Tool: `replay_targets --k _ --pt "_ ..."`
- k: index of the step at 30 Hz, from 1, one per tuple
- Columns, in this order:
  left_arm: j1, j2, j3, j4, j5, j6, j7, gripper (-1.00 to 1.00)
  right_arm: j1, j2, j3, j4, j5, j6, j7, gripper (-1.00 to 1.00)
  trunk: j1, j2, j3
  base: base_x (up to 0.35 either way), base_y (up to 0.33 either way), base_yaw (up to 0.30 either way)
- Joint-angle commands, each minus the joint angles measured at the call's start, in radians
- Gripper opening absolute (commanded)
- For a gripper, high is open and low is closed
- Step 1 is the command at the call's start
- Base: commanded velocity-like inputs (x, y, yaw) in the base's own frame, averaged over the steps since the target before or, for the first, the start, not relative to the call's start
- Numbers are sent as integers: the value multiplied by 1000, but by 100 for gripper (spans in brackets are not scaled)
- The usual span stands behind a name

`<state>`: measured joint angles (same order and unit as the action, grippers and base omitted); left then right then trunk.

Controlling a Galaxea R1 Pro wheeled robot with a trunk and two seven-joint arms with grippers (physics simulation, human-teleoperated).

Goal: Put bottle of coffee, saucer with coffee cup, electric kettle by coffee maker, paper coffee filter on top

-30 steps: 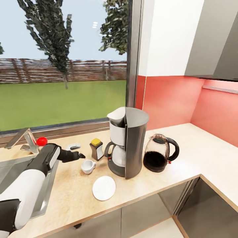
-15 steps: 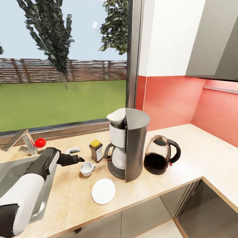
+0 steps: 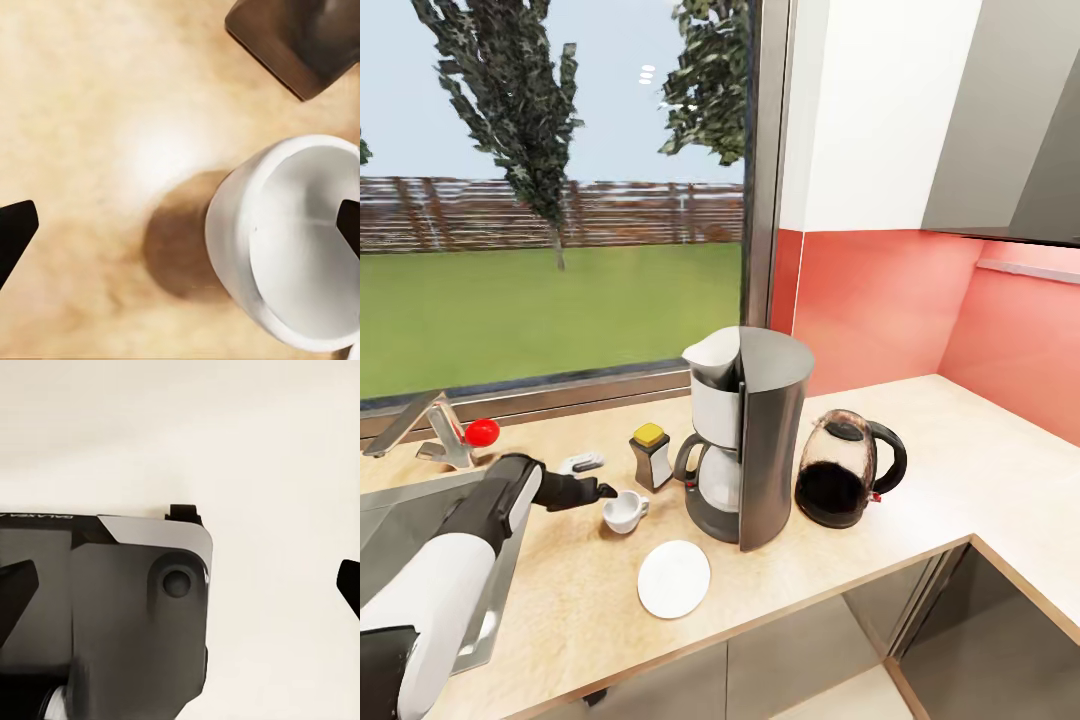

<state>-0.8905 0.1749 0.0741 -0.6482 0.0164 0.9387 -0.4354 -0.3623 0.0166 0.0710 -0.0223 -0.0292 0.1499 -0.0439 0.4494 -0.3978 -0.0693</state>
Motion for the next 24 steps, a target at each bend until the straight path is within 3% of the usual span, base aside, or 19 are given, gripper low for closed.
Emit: replay_targets --k 1,12,17,24 --pt "1 0 3 -1 2 6 -2 100 0 0 7 -2 -3 6 -4 100 1 -2 -2 0 0 0" --pt "10 -1 3 -1 2 5 -3 100 0 0 7 -2 -3 5 -4 100 1 -2 -2 0 0 0" --pt "17 -2 3 13 3 -57 -2 100 0 0 7 -1 -3 5 -4 100 1 -2 -2 0 0 0" --pt "18 -2 4 34 4 -67 -2 100 4 0 7 -2 -3 5 -4 100 1 -2 -2 0 0 0"
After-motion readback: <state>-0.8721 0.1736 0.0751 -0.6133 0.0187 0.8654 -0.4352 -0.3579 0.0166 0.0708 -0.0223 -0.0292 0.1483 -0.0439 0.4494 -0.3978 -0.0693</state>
